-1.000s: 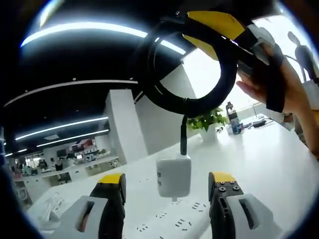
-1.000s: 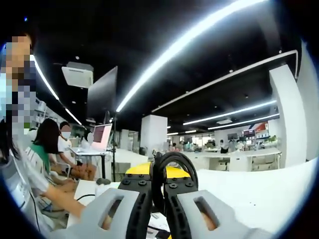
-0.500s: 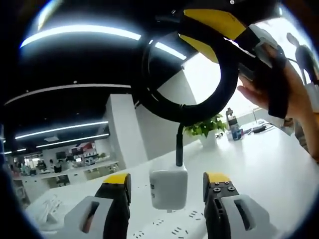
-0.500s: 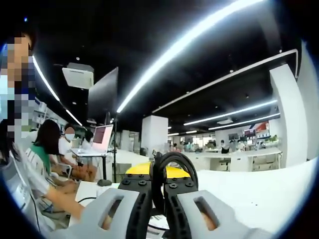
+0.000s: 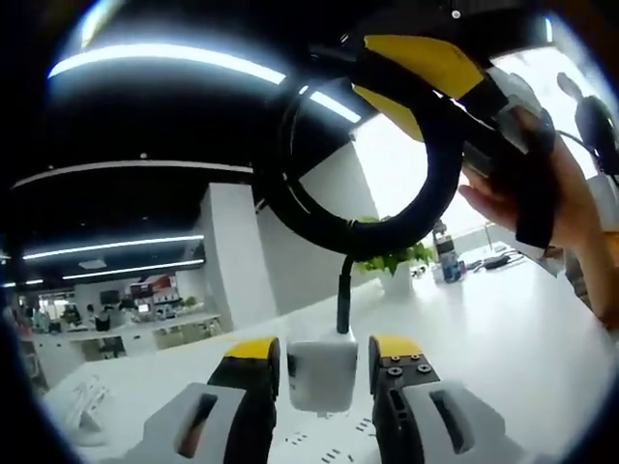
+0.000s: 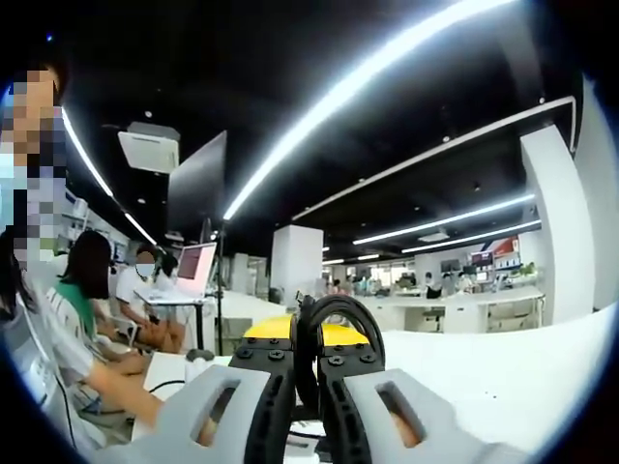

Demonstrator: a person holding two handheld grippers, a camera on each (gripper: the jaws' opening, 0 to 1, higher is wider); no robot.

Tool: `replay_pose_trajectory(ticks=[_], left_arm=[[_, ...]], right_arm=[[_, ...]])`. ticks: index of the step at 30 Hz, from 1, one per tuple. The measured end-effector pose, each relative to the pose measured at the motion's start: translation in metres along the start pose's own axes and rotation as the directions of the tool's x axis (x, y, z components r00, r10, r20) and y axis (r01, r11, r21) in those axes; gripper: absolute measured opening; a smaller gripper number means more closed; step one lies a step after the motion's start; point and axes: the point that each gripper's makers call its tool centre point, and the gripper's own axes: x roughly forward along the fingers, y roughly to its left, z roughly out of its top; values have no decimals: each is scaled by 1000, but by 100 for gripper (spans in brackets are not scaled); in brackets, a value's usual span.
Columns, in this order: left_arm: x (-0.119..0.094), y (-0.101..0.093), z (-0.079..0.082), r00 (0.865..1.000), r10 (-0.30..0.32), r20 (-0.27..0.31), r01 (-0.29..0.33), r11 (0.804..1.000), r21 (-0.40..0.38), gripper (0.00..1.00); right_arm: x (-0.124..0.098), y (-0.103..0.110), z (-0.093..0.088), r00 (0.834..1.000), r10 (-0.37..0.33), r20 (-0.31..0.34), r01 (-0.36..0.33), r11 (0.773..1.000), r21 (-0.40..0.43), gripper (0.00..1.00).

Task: Straighten the power strip on the desk, plug the charger into it

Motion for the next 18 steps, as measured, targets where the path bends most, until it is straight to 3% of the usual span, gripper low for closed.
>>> replay_pose_trajectory(ticks=[2, 18], left_arm=[[1, 0, 0, 1000, -14, 4, 14, 1000, -10, 29], [6, -4, -8, 999, -47, -20, 47, 999, -13, 26]], right_arm=[[-1, -1, 0, 1000, -4, 3, 4, 1000, 3, 5], [-4, -8, -6, 1000, -29, 8, 29, 999, 20, 5]])
